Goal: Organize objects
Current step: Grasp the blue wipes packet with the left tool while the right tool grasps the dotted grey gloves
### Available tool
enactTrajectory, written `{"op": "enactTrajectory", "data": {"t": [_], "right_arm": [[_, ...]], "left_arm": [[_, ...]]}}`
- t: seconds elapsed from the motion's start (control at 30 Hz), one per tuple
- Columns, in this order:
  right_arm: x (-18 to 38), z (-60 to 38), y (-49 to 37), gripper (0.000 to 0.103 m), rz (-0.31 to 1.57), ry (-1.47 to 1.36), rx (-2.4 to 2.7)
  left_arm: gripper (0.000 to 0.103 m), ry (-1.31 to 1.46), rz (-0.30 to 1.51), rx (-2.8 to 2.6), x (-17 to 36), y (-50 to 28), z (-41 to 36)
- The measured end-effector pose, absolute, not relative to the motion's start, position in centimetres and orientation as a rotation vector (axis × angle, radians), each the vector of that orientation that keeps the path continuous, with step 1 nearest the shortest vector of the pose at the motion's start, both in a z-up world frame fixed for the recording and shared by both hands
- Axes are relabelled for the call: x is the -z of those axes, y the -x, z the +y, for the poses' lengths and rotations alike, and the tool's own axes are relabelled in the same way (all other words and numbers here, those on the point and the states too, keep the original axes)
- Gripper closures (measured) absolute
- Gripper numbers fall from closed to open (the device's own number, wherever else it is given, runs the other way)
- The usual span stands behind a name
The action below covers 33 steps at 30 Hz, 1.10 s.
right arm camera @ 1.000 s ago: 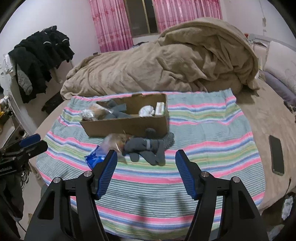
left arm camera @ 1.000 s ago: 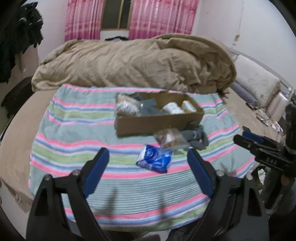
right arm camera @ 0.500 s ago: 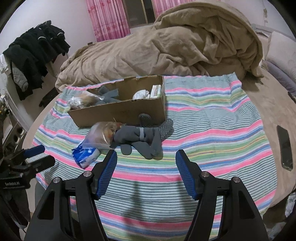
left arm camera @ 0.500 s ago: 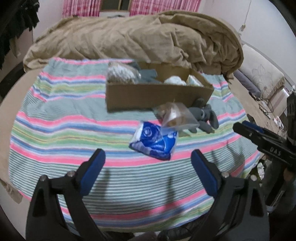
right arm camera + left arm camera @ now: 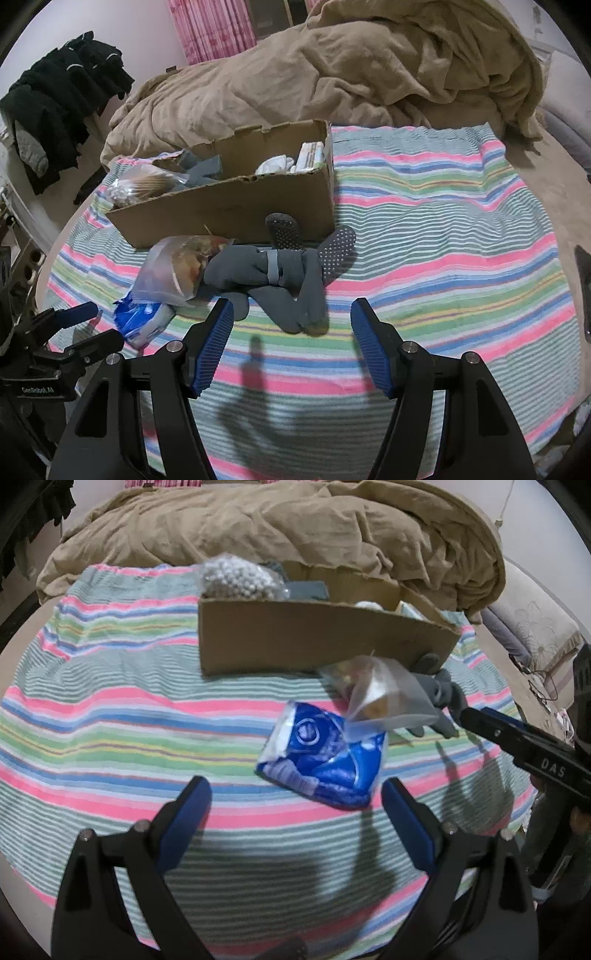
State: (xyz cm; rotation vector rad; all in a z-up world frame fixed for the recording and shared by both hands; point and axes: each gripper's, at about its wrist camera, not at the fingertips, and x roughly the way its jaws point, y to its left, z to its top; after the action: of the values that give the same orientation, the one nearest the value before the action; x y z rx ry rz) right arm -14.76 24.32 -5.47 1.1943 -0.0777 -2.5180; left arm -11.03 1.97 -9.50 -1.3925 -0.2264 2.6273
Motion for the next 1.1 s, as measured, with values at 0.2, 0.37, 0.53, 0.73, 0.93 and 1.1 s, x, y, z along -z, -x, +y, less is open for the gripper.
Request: {"op": "enactTrajectory", "data": {"t": [0.2, 0.37, 0.53, 0.73, 0.93, 1.1], "right_arm": [[6.5, 23.9, 16.4, 0.034, -0.095, -1.204, 2.510], [7.1, 22.9, 17.9, 0.034, -0.093, -1.206, 2.494], [8.0, 21.6, 18.7, 0.034, -0.091, -1.207, 2.464], [8.5, 21.5, 18.7, 0.054, -0.109, -1.195, 2.452], [8.2, 21.7, 17.7, 0.061, -0.071, -1.194, 2.473], [7.3, 22.5, 16.6, 0.061, -0.061, -1.192, 2.535]], "left_arm": [[0.008, 1.368, -0.184, -2.612, 10.0, 12.3, 3.1], [0.008, 1.370, -0.132, -2.627, 10.8, 13.2, 3.7], [0.014, 1.333, -0.081, -2.639, 11.3, 13.4, 4.3], [0.037, 1.296, -0.065, -2.627, 11.0, 13.1, 4.3], [0.042, 1.274, -0.065, -2.624, 10.2, 12.0, 4.4], [0.042, 1.273, -0.120, -2.610, 9.5, 10.8, 3.6]]}}
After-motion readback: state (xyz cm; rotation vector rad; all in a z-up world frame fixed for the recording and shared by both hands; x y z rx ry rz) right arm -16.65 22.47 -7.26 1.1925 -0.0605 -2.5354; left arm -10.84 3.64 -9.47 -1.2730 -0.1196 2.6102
